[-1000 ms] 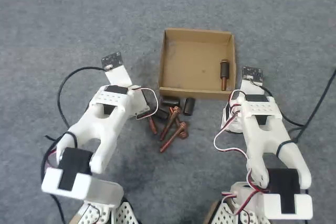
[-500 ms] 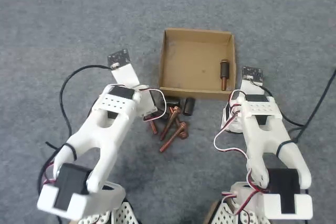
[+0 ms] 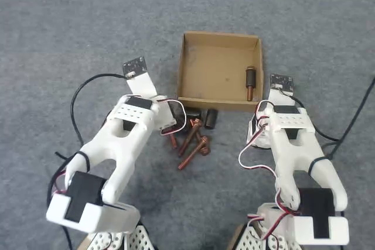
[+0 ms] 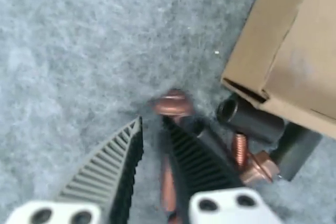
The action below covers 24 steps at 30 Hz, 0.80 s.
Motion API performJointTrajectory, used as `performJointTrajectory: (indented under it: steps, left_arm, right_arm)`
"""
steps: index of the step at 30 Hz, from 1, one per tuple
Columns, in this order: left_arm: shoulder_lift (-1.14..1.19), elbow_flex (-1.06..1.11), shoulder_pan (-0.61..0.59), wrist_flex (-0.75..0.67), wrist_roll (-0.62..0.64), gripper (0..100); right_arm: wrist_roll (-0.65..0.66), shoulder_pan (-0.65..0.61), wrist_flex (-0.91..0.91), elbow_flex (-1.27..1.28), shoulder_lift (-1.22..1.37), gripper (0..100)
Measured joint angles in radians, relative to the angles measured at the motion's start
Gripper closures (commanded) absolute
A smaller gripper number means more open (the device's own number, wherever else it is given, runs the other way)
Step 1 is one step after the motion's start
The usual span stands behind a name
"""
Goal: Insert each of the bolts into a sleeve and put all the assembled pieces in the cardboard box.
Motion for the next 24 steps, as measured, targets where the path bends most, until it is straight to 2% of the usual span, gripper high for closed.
performJointTrajectory:
  steps: [15,20,24]
  left_arm:
    - [-0.003,-0.003,0.002,0.02,0.005,85]
    - [-0.064,0.008,0.071,0.066,0.0,85]
    - [-0.08,0.054,0.1,0.012,0.0,85]
  right_arm:
    - [0.0,0.0,0.0,0.0,0.0,99.1]
    - [0.0,0.0,0.0,0.0,0.0,99.1]
    - [0.0,0.0,0.0,0.0,0.0,99.1]
